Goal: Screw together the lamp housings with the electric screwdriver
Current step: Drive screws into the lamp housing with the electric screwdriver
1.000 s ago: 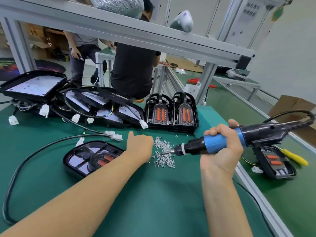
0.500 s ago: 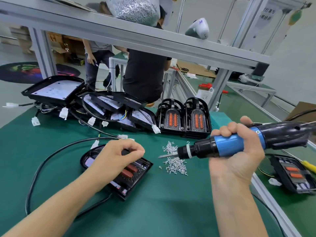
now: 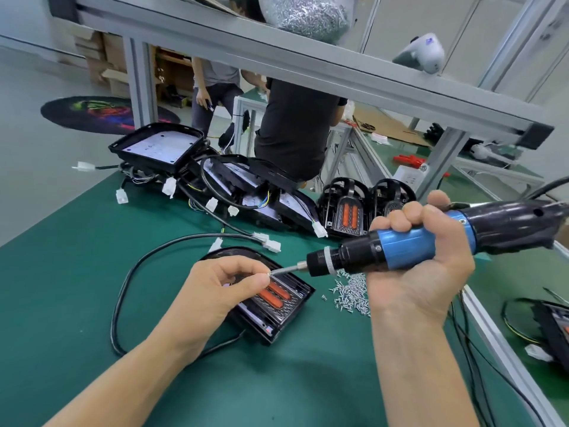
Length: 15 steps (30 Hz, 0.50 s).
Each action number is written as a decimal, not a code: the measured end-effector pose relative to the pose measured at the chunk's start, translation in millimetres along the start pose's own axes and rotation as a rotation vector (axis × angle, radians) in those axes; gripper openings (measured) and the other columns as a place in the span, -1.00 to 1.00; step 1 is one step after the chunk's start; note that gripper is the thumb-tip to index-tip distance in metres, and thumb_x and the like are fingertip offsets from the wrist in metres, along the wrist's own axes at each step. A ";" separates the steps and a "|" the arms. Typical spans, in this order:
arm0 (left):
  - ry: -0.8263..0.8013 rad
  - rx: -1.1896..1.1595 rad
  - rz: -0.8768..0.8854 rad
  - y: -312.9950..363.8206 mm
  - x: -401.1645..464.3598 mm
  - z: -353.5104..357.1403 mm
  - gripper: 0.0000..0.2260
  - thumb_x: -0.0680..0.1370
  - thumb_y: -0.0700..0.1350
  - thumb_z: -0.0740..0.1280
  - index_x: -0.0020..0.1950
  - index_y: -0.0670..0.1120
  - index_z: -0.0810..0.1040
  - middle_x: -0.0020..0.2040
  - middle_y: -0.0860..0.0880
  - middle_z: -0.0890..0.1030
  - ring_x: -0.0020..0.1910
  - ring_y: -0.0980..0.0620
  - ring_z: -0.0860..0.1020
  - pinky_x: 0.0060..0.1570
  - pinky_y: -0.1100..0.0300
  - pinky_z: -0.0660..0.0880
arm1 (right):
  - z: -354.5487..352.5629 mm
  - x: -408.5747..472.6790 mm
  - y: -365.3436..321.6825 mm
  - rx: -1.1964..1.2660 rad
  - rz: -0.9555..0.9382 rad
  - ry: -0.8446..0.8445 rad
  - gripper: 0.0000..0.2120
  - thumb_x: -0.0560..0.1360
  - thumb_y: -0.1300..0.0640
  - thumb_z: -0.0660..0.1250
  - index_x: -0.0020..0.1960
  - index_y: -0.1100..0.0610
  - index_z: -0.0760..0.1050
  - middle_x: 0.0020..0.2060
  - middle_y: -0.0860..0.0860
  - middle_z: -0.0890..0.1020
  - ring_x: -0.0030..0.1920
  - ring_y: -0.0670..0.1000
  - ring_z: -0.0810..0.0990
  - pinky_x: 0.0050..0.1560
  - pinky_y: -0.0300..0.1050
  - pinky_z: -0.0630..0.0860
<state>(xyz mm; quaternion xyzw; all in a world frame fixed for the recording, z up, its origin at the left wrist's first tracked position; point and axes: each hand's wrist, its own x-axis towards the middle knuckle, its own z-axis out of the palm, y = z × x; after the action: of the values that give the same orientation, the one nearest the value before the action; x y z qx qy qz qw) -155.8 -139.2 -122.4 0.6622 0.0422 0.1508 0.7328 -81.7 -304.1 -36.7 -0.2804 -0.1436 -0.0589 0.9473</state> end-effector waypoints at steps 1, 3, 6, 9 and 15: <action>-0.005 0.000 0.003 -0.5 -0.2 -0.6 -0.80 0.27 0.04 0.45 -0.23 -0.06 0.68 -0.25 0.00 0.66 -0.24 0.13 0.52 -0.12 0.38 0.45 | 0.2 -0.2 0.7 -0.003 0.001 -0.003 -0.78 0.31 0.28 0.23 -0.07 0.07 0.43 -0.44 -0.07 0.43 -0.45 -0.10 0.42 -0.28 -0.27 0.46; -0.008 0.000 0.003 -0.6 -0.5 -0.9 -0.82 0.27 0.02 0.45 -0.24 -0.05 0.68 -0.26 0.02 0.65 -0.26 0.14 0.52 -0.15 0.40 0.44 | 0.3 -0.4 1.7 -0.010 0.005 -0.008 -0.78 0.32 0.28 0.23 -0.07 0.07 0.43 -0.44 -0.07 0.44 -0.45 -0.10 0.42 -0.28 -0.26 0.46; -0.003 0.028 0.000 -1.1 0.5 -1.5 -0.84 0.29 0.01 0.44 -0.23 -0.03 0.69 -0.26 0.02 0.65 -0.26 0.13 0.50 -0.12 0.35 0.45 | -0.3 -1.0 2.5 -0.025 0.005 -0.011 -0.78 0.31 0.28 0.24 -0.08 0.07 0.43 -0.44 -0.07 0.44 -0.45 -0.11 0.42 -0.29 -0.25 0.46; 0.013 0.047 -0.011 -3.3 1.9 -2.0 -0.83 0.29 0.03 0.44 -0.21 -0.02 0.69 -0.25 -0.01 0.65 -0.23 0.08 0.49 -0.04 0.19 0.44 | -0.8 -1.4 3.8 -0.040 0.002 -0.021 -0.78 0.31 0.29 0.23 -0.09 0.07 0.43 -0.44 -0.07 0.44 -0.45 -0.11 0.42 -0.28 -0.26 0.46; 0.029 0.162 0.013 -11.5 1.3 -11.8 -0.93 0.44 -0.14 0.44 -0.21 0.03 0.67 -0.28 0.02 0.63 -0.28 0.18 0.51 -0.15 0.39 0.43 | -6.8 -2.2 10.1 -0.084 0.031 -0.062 -0.80 0.33 0.29 0.24 -0.08 0.08 0.43 -0.41 -0.05 0.44 -0.44 -0.10 0.43 -0.30 -0.25 0.45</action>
<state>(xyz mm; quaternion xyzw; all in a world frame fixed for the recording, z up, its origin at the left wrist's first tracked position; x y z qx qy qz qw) -155.7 -128.4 -134.9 0.7172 0.0605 0.1609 0.6754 -80.2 -299.3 -48.0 -0.3240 -0.1659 -0.0412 0.9305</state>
